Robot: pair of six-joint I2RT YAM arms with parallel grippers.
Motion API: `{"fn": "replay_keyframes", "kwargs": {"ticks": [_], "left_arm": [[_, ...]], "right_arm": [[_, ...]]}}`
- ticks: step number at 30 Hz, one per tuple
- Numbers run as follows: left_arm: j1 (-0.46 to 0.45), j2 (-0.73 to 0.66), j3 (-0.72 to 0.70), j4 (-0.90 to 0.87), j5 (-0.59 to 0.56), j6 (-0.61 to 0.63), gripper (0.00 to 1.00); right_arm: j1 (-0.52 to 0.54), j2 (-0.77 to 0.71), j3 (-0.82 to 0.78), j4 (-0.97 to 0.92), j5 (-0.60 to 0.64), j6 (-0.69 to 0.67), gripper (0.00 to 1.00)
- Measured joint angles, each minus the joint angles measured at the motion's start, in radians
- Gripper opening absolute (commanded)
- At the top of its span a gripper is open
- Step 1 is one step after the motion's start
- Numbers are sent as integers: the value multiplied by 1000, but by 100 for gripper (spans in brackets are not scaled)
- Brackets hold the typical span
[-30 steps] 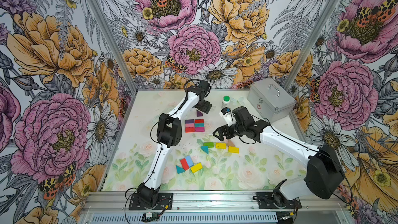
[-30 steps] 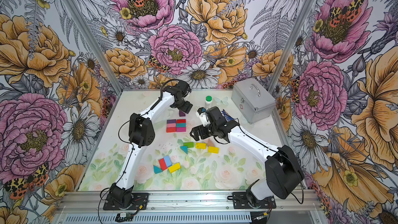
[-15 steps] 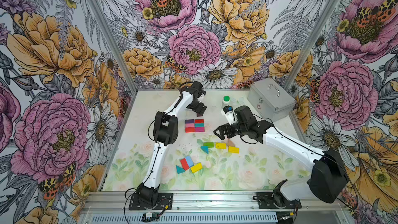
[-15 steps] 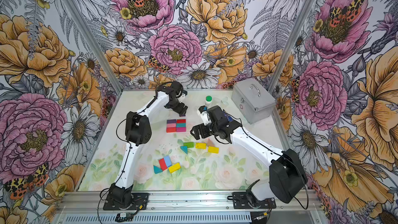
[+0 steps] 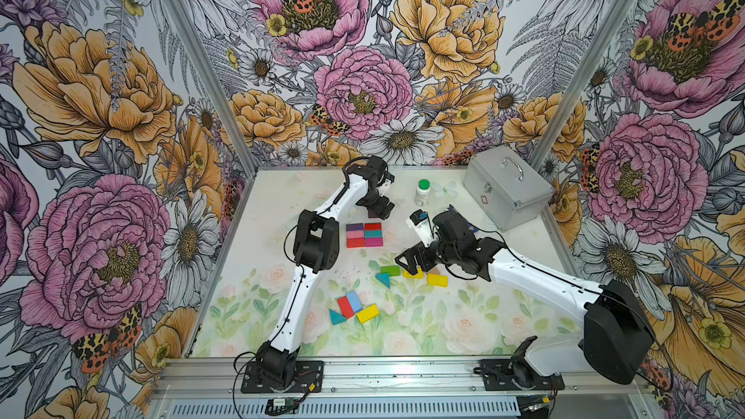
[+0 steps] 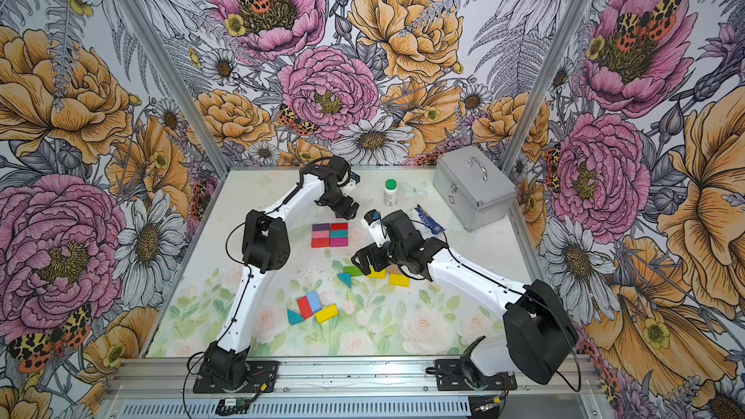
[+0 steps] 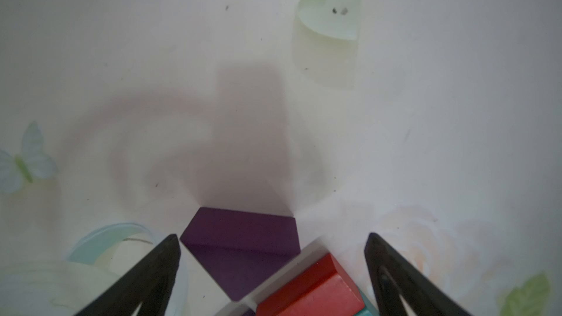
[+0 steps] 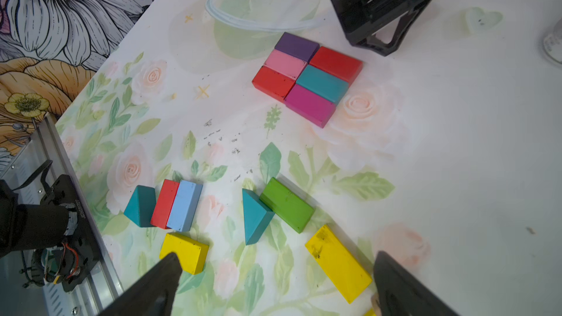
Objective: Assemble a piece of candy with building blocks
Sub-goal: Assemble the building block at the center of the board.
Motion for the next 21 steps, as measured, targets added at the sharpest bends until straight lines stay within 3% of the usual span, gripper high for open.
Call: {"fn": "replay_keyframes", "kwargs": {"ticks": [7,21], "left_arm": [[2,0,1,0,0,5,94],[8,1,1,0,-27,6,92]], "right_arm": [[19,-29,-133,212,-28,-2,100],[19,-29,-129,266,-31,-3,100]]}}
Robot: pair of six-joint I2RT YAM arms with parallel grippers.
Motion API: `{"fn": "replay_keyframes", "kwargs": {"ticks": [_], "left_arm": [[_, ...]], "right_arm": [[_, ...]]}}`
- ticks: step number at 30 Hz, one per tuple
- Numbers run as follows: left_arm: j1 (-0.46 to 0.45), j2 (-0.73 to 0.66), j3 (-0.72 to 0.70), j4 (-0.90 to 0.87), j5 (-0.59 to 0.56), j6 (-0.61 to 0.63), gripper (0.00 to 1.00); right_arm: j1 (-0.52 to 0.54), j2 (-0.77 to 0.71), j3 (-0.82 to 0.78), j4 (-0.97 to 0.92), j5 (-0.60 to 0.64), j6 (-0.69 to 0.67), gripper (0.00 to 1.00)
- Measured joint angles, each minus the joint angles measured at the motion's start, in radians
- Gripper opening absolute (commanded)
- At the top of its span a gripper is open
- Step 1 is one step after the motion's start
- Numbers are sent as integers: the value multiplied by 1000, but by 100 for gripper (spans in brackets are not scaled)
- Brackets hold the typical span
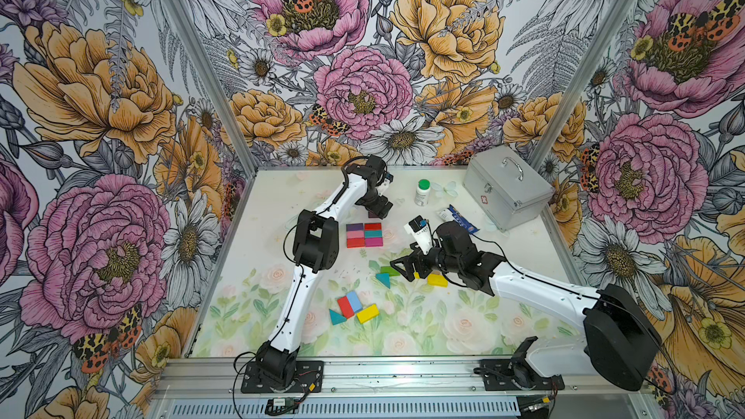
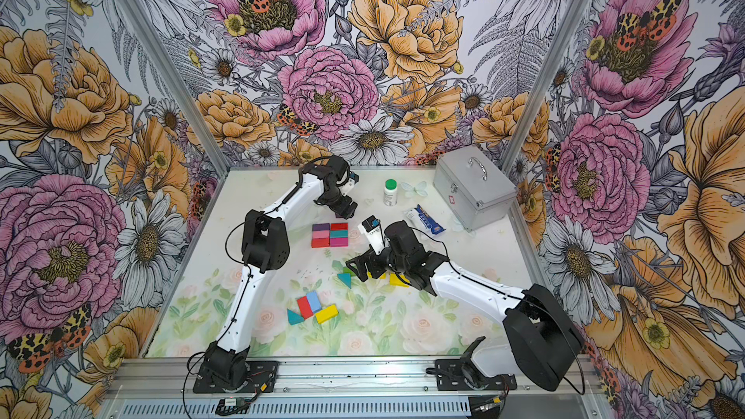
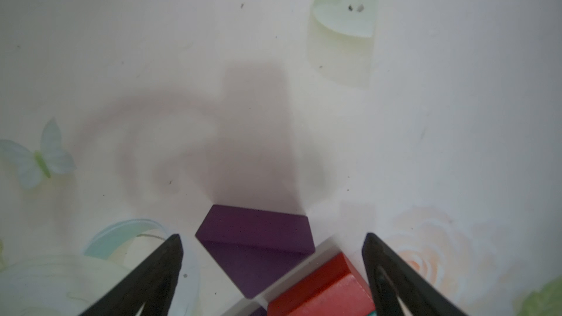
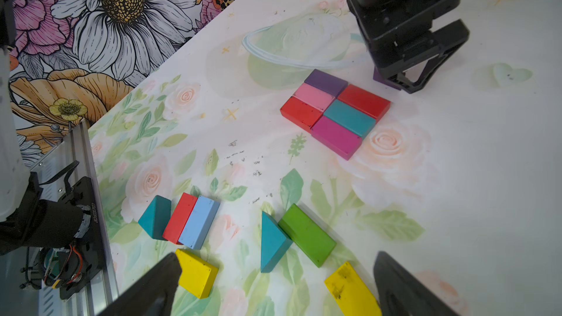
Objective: Assemble a piece of candy with building blocks
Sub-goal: Assemble the building block at the center of the board.
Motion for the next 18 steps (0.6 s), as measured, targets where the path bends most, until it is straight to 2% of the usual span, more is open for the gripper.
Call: {"fn": "replay_keyframes", "kwargs": {"ticks": [12,18], "left_arm": [[18,35,17,0,-14,-4,89],[18,57,41,0,-14,-8,81]], "right_arm": [[0,0,32,0,-8,0,100],[0,13,32,0,-12,0,100]]}}
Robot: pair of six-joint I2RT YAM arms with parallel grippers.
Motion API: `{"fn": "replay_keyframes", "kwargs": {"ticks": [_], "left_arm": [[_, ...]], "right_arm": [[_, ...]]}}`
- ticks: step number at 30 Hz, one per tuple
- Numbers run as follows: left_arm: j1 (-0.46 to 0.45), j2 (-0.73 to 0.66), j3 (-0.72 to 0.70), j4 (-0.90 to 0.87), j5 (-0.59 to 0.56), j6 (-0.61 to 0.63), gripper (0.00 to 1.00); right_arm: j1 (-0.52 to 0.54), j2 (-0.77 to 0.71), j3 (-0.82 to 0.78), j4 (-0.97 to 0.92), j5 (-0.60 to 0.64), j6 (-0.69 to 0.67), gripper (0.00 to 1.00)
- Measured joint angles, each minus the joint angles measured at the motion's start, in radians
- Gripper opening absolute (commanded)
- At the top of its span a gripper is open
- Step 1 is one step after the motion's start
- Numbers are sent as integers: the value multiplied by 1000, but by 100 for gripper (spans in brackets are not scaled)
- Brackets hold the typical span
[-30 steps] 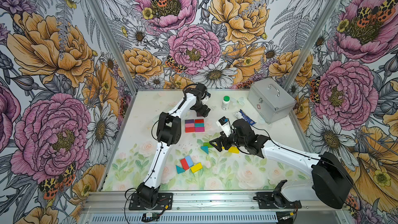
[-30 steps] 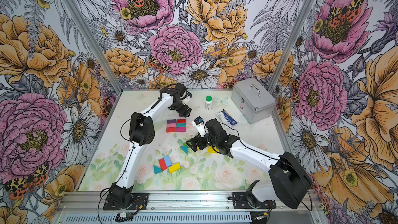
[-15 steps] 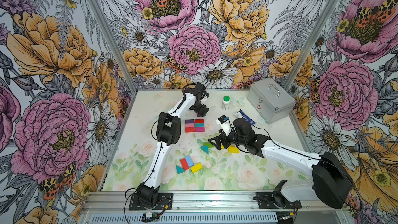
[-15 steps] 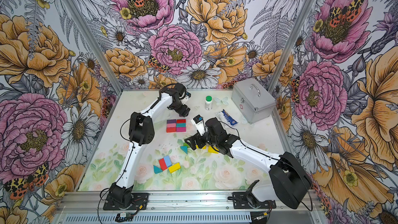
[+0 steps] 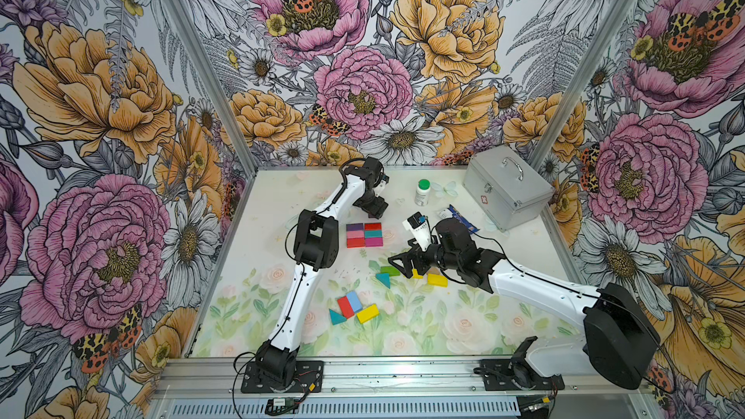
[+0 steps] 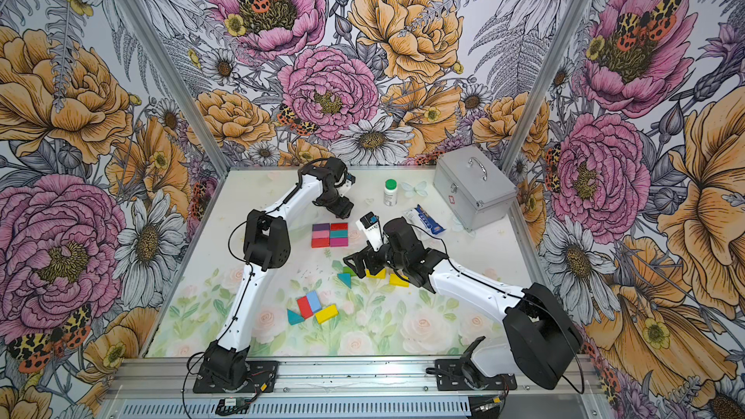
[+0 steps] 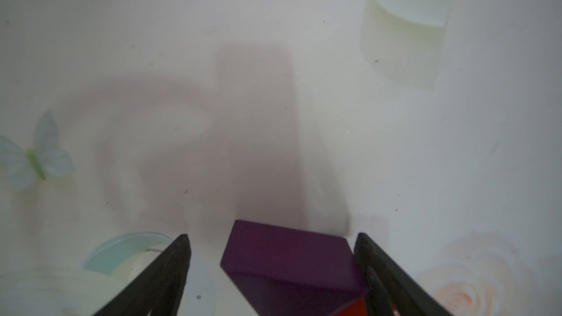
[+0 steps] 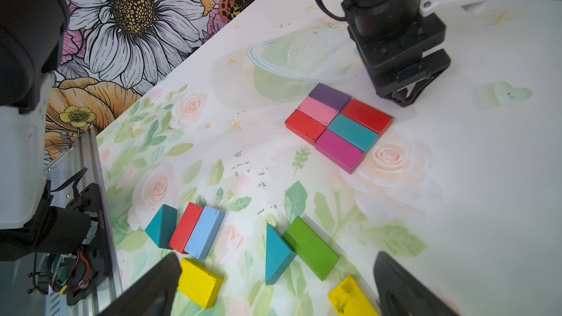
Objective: Assemble a piece of candy with building blocks
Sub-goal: Assemble the building block at the center of the board.
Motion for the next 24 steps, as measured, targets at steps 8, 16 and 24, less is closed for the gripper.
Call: {"fn": "replay_keyframes", "kwargs": {"ticks": [8,16,24], "left_arm": [[0,17,31,0,0,-3,74],[0,37,46,0,1,-15,68],[0,39,49,0,0,-38,59]], "right_arm": [[0,8,3,-2,-4,0,100],[0,16,6,-3,-4,0,99],[0,21,11,-3,-4,1,99]]}}
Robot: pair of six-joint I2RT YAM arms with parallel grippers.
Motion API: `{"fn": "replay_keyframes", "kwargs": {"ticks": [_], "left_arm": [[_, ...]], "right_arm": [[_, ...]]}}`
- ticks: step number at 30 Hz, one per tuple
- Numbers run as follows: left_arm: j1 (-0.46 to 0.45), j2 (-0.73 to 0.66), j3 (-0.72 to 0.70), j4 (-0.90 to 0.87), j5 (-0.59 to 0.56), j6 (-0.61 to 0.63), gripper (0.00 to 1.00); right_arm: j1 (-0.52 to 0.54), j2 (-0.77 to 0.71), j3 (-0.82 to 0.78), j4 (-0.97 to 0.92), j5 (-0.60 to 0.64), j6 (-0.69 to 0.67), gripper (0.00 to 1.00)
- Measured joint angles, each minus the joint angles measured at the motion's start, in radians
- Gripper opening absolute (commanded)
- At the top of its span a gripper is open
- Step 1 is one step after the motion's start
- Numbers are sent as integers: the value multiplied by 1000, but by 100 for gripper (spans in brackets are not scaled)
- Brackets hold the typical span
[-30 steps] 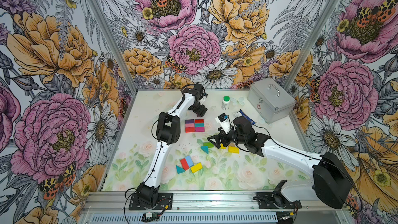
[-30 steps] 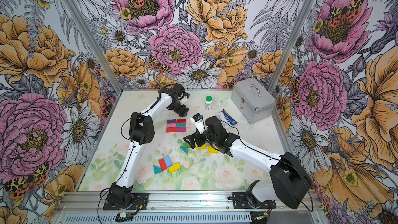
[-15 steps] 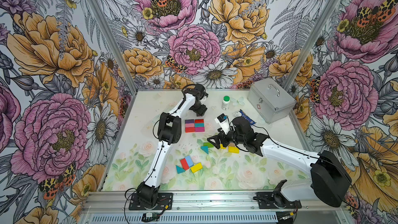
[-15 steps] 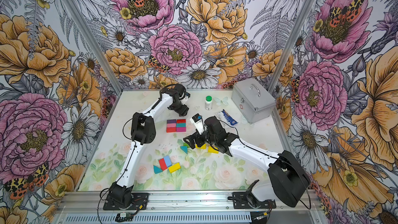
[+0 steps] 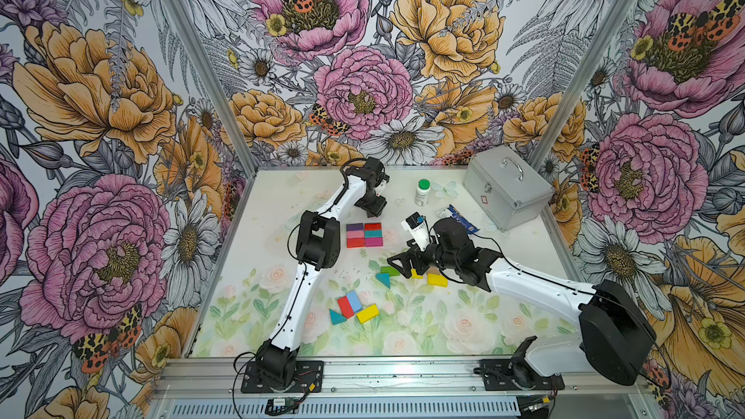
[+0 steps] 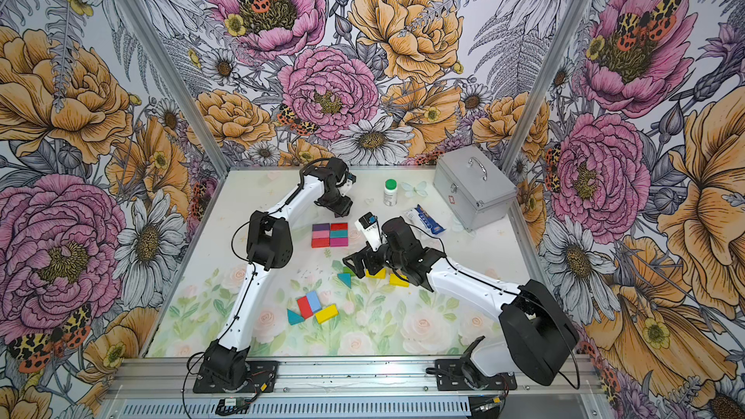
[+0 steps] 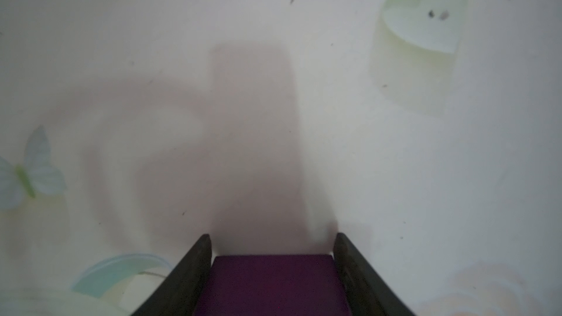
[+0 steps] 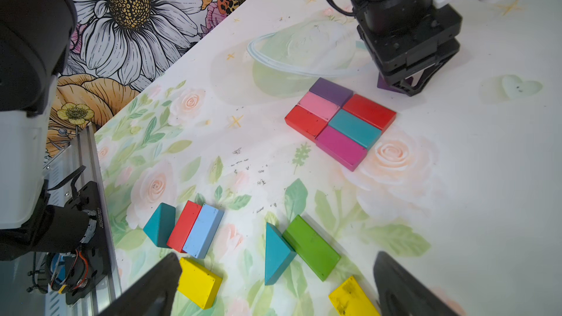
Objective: Assemble a piece of candy with building blocks
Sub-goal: Assemble the building block at the center of the board.
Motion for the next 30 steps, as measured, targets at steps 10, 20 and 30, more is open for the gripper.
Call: {"fn": "replay_keyframes", "kwargs": {"ticks": [10,20,30], "left_arm": [[25,2,5,0,-4,-181,56],[55,-28,-54,13,-65,-311,55],[45,-63,-116,27,-80,-375,55]], "right_arm": [[0,0,0,0,0,0,99],[0,-3,0,0,0,0,99],[0,-50,-3,1,0,0,100]]}}
